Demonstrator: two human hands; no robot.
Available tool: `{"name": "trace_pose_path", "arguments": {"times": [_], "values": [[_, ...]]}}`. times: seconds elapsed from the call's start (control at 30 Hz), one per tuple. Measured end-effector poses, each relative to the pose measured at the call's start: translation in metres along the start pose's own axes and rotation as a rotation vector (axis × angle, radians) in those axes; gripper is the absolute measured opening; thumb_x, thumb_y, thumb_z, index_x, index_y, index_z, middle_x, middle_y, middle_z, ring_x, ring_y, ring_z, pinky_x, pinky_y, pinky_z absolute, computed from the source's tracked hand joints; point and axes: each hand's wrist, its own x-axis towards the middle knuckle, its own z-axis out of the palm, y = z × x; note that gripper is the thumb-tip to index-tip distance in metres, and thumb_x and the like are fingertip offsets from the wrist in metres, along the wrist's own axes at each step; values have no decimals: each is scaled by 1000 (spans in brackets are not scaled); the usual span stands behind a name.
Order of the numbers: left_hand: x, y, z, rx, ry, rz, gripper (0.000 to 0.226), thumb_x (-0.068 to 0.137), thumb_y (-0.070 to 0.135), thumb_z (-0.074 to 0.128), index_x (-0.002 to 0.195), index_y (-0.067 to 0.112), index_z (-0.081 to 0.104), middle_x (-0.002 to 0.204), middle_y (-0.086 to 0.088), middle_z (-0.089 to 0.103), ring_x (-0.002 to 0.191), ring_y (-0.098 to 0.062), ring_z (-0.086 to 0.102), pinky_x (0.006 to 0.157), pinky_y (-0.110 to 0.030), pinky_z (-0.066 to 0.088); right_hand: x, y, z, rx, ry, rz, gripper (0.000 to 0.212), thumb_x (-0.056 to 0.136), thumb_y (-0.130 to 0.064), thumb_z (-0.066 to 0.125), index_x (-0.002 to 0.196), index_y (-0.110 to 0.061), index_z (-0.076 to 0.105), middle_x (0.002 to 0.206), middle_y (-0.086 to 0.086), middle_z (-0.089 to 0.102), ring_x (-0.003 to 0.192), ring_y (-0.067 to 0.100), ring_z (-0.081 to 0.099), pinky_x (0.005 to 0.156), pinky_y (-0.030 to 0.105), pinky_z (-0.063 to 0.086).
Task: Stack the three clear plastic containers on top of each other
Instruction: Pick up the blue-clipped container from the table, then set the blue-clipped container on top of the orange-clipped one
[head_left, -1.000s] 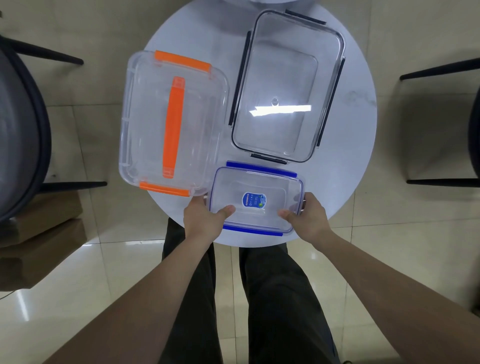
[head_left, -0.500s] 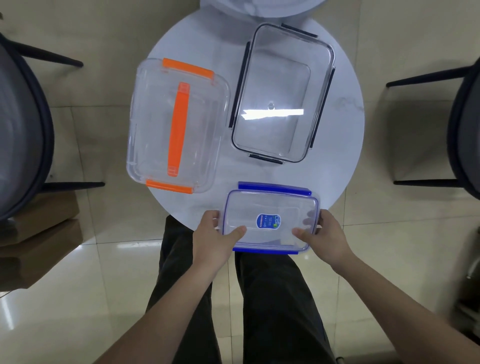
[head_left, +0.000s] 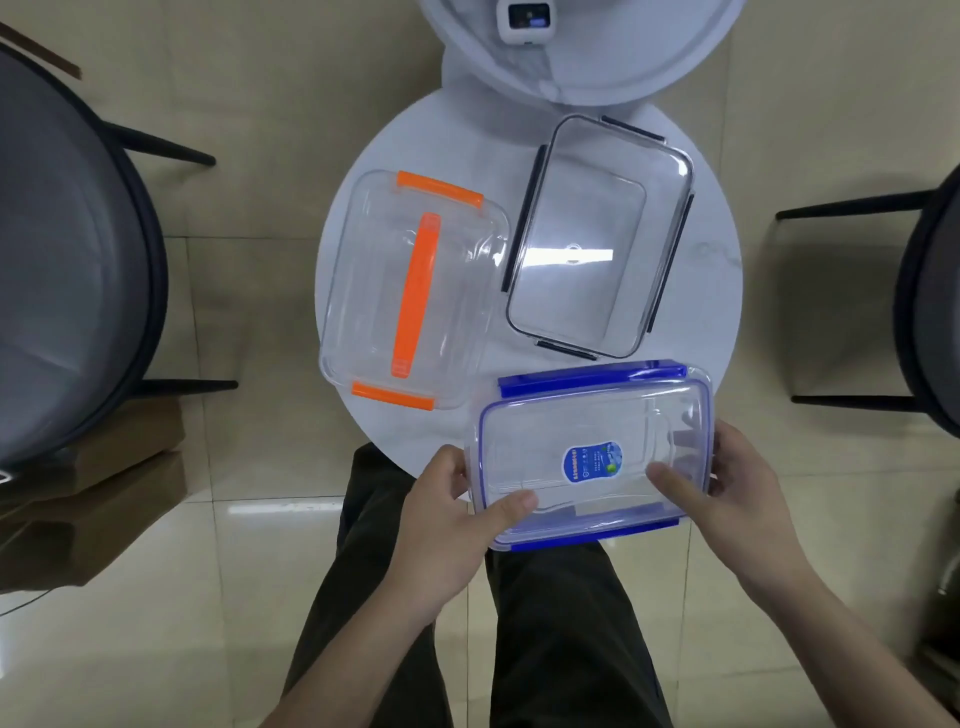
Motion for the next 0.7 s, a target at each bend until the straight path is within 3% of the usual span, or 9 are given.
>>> {"name": "trace_pose_path", "arguments": {"times": [0.2,0.33,0.5,0.7], "values": [[2,16,-28,-175,23,2,73,55,51,87,116,25,59,114,9,73,107,-12,71,83,-44,63,3,-42,16,106,26,-111,51,81,-32,71,127,-20,54,119,-3,68,107,17,69,67,18,61],[0,22,-40,-274,34,-18,65,60,40,85,118,24,59,115,7,74,109,-14,71,84,-47,62,9,-65,33,214,56,-153,46,86,-27,69,128,-17,55,117,0,67,104,12,69,66,16,59],[-2,27,-50,-398,27,-2,58,68,31,83,120,25,59,116,4,74,110,-16,71,83,-50,62,13,-83,66,436,85,-52,64,78,-41,73,135,-20,50,125,3,65,111,22,68,90,43,59],[5,34,-56,-475,67,47,60,69,29,81,124,26,59,118,5,74,112,-17,70,84,-44,62,21,-108,113,628,21,40,57,86,-33,69,137,-18,49,125,2,69,112,20,69,93,44,58]]}}
